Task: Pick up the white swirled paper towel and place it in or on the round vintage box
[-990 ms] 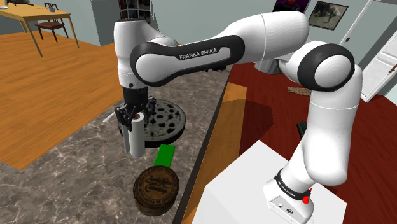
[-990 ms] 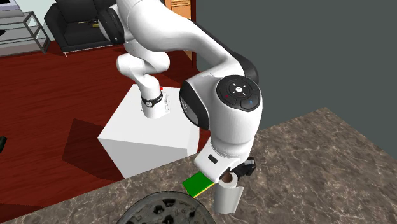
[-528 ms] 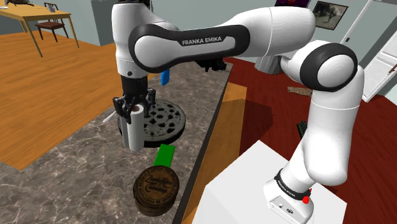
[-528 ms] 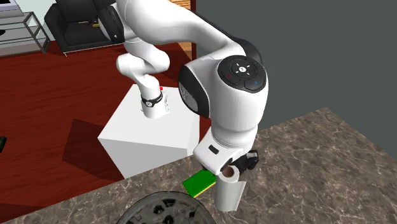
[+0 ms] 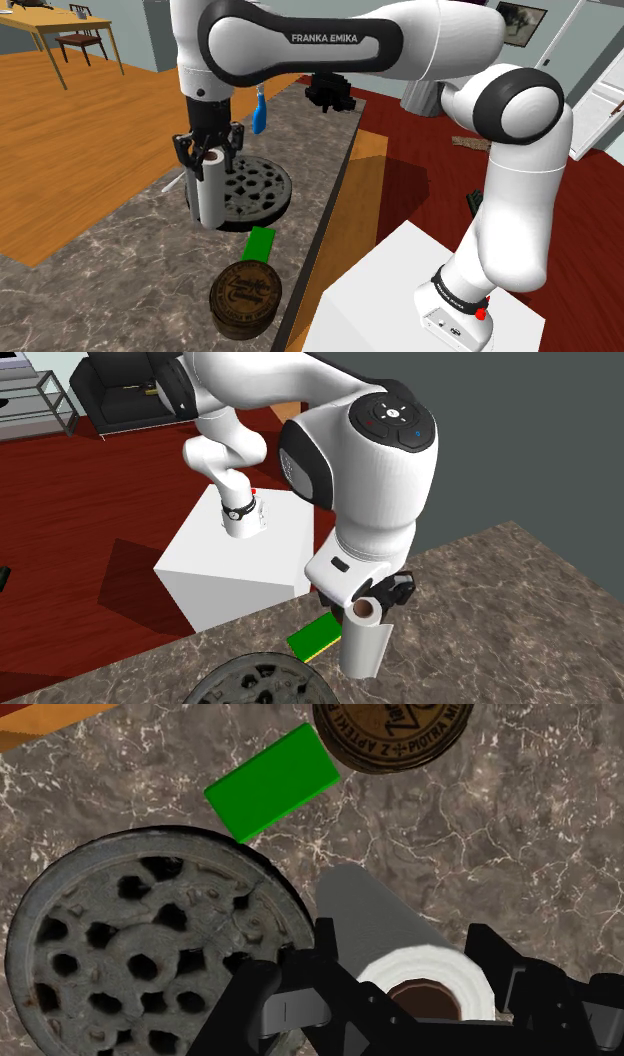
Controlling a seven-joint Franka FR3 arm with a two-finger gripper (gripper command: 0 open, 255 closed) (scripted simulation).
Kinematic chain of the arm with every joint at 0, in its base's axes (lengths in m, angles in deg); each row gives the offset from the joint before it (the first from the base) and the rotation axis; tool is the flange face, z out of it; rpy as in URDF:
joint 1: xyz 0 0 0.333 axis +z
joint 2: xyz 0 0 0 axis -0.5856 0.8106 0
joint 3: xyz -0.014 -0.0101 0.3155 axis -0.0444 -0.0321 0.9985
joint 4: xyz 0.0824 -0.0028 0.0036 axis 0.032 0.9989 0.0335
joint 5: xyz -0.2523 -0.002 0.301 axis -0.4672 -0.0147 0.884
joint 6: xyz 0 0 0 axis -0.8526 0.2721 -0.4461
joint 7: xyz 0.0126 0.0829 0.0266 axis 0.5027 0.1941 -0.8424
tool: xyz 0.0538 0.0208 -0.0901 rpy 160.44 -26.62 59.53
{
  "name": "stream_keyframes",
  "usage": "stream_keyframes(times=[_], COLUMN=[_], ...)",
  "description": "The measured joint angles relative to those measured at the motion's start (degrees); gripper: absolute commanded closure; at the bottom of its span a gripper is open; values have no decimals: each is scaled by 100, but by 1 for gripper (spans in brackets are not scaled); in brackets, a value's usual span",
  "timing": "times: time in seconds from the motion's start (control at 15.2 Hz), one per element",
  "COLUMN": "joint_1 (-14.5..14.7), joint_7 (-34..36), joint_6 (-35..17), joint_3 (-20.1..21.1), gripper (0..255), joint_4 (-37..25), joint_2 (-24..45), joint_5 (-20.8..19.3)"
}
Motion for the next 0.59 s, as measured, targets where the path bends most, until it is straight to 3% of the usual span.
stream_keyframes(times=[0.46,0.59], joint_1=[71,94], joint_7=[13,94], joint_6=[609,620], joint_3=[3,44], gripper=[255,255], joint_4=[-711,-576], joint_2=[104,-53], joint_5=[-37,13])
